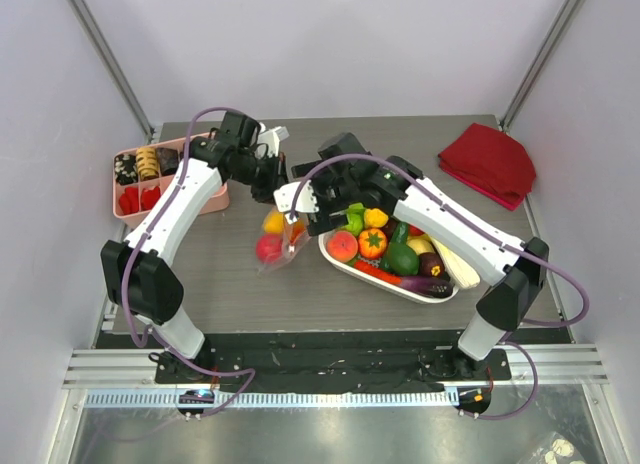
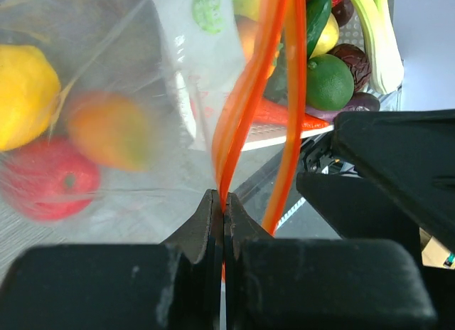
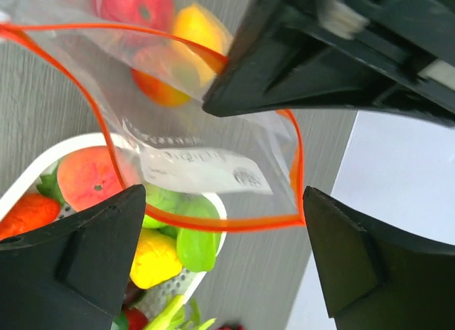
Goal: Place the food in the zip-top bag and seal the zipper
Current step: Place the fake fruit in the zipper food storage bag, then pick up the fake fruit from the bin.
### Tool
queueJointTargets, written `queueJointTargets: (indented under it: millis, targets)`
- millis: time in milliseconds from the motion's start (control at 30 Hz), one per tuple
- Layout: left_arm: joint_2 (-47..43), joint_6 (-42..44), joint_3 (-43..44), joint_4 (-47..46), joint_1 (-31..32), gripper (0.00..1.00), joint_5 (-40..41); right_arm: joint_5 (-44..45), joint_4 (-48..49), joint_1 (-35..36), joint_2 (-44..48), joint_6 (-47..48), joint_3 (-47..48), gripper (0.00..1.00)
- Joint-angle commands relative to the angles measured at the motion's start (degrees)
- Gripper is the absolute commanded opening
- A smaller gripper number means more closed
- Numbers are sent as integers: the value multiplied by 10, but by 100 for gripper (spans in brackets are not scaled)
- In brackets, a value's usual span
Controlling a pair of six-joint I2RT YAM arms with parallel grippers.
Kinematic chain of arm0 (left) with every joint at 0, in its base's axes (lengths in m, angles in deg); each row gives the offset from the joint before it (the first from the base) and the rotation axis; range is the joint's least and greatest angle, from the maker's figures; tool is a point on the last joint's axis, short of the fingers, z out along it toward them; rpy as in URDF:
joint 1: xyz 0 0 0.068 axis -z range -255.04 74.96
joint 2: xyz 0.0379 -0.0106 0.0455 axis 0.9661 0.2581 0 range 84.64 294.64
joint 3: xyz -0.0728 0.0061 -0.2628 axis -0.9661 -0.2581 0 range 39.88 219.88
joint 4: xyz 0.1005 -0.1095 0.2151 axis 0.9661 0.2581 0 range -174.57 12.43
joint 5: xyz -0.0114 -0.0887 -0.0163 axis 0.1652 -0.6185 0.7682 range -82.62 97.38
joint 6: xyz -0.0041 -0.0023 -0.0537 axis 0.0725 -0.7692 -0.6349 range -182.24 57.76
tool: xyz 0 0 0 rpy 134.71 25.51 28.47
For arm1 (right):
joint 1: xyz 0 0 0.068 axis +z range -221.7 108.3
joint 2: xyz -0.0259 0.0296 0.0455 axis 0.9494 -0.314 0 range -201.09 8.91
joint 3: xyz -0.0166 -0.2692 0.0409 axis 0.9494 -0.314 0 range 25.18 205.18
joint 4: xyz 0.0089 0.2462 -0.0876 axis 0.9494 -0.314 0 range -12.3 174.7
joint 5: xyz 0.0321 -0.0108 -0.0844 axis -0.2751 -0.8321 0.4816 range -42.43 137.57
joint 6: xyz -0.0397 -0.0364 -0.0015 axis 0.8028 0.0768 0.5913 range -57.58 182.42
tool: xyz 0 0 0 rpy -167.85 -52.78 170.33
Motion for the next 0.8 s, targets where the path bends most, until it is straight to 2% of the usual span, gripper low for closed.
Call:
queueJointTargets:
  millis: [0, 200, 400, 600, 767]
  targets:
    - [-11, 2, 4, -10, -7, 0, -19, -3, 47, -11, 59, -91, 9, 96]
    - [-28, 8, -5, -25, -12, 0, -25, -74, 25, -102, 138, -252, -62, 96]
    - [-65, 1, -38, -83, -12, 0, -6, -71, -40, -151, 205, -374, -190, 93]
    - [-83, 5, -61, -118, -12, 0, -10, -62, -70, -210, 249, -434, -279, 93]
    - [-94, 1, -76, -135, -12, 0, 6, -49, -78, -219, 258, -445, -329, 93]
